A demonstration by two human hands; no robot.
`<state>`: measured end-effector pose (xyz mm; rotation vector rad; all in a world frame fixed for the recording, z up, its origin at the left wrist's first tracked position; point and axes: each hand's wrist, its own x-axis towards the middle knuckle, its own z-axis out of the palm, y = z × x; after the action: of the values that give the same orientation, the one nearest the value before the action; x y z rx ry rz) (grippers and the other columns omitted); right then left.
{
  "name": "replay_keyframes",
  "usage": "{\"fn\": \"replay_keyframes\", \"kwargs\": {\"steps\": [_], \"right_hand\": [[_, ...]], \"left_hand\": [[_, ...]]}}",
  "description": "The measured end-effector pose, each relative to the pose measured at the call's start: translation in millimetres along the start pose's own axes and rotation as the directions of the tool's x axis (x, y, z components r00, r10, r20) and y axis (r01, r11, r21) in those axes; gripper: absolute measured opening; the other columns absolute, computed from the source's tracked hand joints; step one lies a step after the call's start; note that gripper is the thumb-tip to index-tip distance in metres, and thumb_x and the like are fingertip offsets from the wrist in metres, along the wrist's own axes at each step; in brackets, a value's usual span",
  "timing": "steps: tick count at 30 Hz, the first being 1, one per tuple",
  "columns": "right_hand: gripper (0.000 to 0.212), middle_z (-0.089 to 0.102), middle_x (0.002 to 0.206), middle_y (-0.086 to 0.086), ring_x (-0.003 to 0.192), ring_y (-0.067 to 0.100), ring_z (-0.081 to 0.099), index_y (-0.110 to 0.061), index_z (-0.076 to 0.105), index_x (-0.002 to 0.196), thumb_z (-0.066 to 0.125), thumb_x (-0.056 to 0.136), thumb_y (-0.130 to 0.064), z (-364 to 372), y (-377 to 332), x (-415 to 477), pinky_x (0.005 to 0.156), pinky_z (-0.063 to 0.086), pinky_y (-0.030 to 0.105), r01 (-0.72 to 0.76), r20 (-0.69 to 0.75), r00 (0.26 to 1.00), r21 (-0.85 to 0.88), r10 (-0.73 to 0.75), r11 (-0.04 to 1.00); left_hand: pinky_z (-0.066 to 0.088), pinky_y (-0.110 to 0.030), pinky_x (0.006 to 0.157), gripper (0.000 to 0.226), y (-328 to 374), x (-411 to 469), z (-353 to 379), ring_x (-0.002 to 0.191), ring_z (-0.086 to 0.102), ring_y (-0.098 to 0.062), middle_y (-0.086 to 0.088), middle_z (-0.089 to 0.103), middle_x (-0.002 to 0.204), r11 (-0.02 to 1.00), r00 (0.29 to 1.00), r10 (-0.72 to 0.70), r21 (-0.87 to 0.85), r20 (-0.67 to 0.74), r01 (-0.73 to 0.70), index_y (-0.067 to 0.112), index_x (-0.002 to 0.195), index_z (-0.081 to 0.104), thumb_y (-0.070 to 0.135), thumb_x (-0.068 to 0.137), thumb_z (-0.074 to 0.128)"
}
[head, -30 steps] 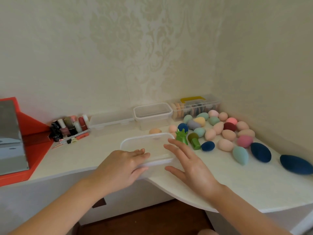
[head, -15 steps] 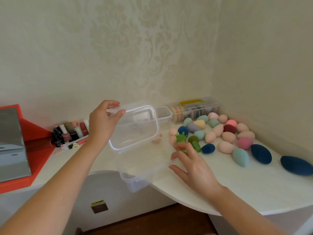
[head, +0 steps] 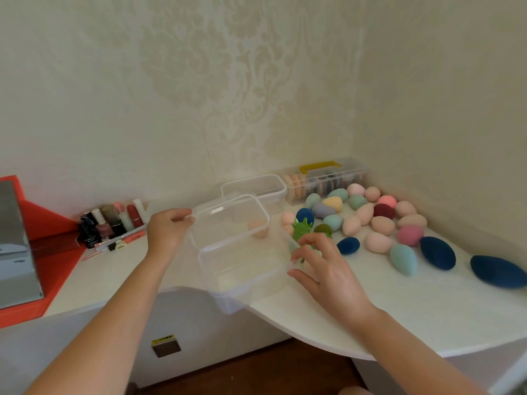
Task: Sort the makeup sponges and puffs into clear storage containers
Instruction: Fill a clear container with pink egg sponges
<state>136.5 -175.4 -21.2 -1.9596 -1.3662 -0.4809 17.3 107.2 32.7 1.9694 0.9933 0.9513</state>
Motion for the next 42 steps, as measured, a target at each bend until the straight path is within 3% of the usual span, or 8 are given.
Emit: {"fn": "replay_keyframes", "kwargs": {"steps": [5,12,18,25,30,33,36,42], "right_hand": [[0.049,0.045,0.125,-0.005,0.115,0.010,0.045,-0.019,0.052,0.121,0.071,0.079,-0.035,-5,0,1,0.091,0.039,0.018,-0.184,0.001,0.983,0.053,0.184,0.982],[0.064,0.052,0.114,-0.005,0.105,0.016,0.047,-0.021,0.044,0.120,0.075,0.070,-0.047,-6,6,3,0.084,0.040,0.026,-0.505,0.216,0.832,-0.086,0.511,0.859],[0.026,0.061,0.104,-0.002,0.087,0.012,0.053,-0.021,0.054,0.111,0.058,0.089,-0.033,-16,1,3,0.072,0.041,0.025,-0.505,0.172,0.849,-0.016,0.500,0.863],[0.036,0.063,0.097,-0.014,0.089,0.002,0.061,-0.021,0.054,0.110,0.074,0.080,-0.025,-47,-22,12,0.070,0.049,0.015,-0.412,-0.094,0.855,0.472,0.509,0.779],[0.041,0.053,0.106,-0.008,0.084,0.001,0.055,-0.026,0.064,0.116,0.076,0.077,-0.020,-46,-62,49,0.075,0.043,0.007,-0.187,0.141,0.978,0.266,0.154,0.946],[0.047,0.059,0.109,0.004,0.096,0.019,0.058,-0.018,0.052,0.122,0.071,0.079,-0.015,-21,-81,72,0.077,0.045,0.024,-0.215,0.400,0.897,0.024,0.188,0.976],[0.037,0.060,0.114,0.009,0.106,0.024,0.057,-0.009,0.055,0.118,0.064,0.082,-0.007,5,-93,85,0.073,0.039,0.024,-0.155,0.542,0.822,-0.088,0.178,0.984],[0.033,0.064,0.100,0.003,0.091,0.017,0.060,-0.010,0.065,0.106,0.071,0.074,-0.002,30,-94,90,0.077,0.047,0.022,-0.258,0.590,0.789,0.060,0.174,0.964]], "left_hand": [[0.033,-0.028,0.104,0.053,15,-37,-3,0.129,0.044,-0.016,-0.003,0.045,0.142,0.963,0.998,-0.058,-0.264,0.017,0.061,0.018,0.136,0.045,0.026,0.088,0.064],[0.035,-0.041,0.109,0.064,10,-117,9,0.128,0.045,-0.015,0.000,0.044,0.142,0.825,0.971,-0.161,-0.516,0.177,0.231,0.043,0.128,0.040,0.055,0.071,0.067],[0.030,-0.027,0.094,0.053,18,-138,15,0.106,0.051,0.004,0.003,0.057,0.124,0.846,0.965,-0.094,-0.491,0.247,0.208,0.036,0.139,0.034,0.028,0.092,0.057],[0.040,-0.015,0.076,0.046,14,-140,17,0.107,0.054,0.001,0.005,0.062,0.118,0.859,0.975,-0.061,-0.487,0.214,0.161,0.031,0.131,0.042,0.008,0.093,0.051],[0.047,-0.012,0.066,0.041,12,-136,16,0.100,0.059,-0.001,0.006,0.063,0.113,0.844,0.983,-0.062,-0.517,0.173,0.145,0.023,0.125,0.050,0.000,0.091,0.050],[0.049,-0.013,0.067,0.038,11,-135,17,0.103,0.059,-0.005,0.005,0.063,0.114,0.834,0.979,-0.077,-0.526,0.188,0.167,0.023,0.121,0.052,0.000,0.090,0.051],[0.050,-0.026,0.077,0.035,10,-129,16,0.107,0.060,-0.015,-0.001,0.065,0.114,0.836,0.968,-0.096,-0.509,0.232,0.206,0.027,0.115,0.052,0.002,0.090,0.055],[0.051,-0.043,0.091,0.053,9,-125,10,0.104,0.062,-0.021,-0.002,0.061,0.117,0.841,0.947,-0.141,-0.470,0.289,0.268,0.038,0.117,0.046,0.002,0.082,0.062]]}}
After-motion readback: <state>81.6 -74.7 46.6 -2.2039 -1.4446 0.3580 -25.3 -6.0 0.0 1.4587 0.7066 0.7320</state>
